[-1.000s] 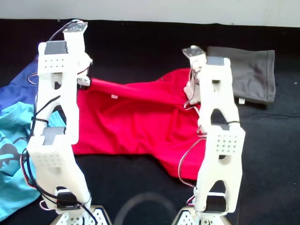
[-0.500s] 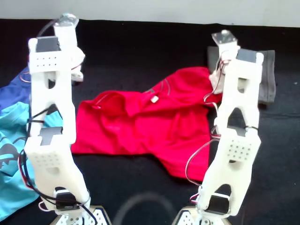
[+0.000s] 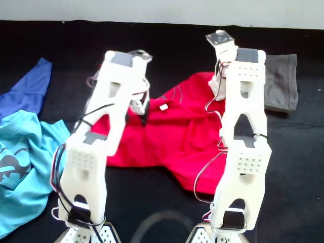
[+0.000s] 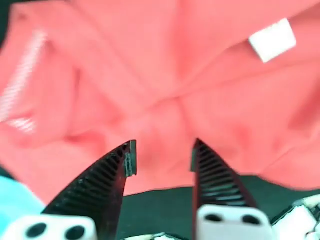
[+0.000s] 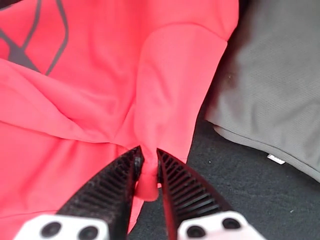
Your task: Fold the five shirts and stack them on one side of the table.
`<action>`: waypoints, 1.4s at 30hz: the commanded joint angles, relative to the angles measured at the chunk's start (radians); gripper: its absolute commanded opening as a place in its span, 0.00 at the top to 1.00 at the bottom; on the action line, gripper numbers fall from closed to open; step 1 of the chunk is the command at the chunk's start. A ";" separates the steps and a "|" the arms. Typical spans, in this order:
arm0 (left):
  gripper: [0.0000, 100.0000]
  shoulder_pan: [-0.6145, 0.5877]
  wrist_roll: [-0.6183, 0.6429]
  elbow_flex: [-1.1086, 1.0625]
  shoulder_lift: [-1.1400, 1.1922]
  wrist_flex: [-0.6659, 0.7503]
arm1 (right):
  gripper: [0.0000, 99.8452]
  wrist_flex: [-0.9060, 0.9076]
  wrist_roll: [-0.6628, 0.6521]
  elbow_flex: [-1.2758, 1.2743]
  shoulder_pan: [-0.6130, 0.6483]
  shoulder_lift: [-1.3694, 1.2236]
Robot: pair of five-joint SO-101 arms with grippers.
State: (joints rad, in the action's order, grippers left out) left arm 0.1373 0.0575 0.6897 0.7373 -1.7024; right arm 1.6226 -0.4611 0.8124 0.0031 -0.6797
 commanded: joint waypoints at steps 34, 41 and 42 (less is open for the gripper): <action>0.85 -0.076 0.129 0.512 0.355 0.098 | 0.99 0.018 -0.006 0.042 0.005 0.067; 0.90 -0.071 0.129 0.558 0.355 0.087 | 0.99 0.018 -0.008 0.042 0.005 0.067; 0.91 -0.071 0.129 0.573 0.355 0.080 | 0.99 0.018 -0.008 0.042 0.005 0.067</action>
State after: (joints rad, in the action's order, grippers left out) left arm 0.0652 0.1788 1.2006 1.1055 -1.6164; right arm 1.6318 -0.4611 0.8124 0.0031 -0.6797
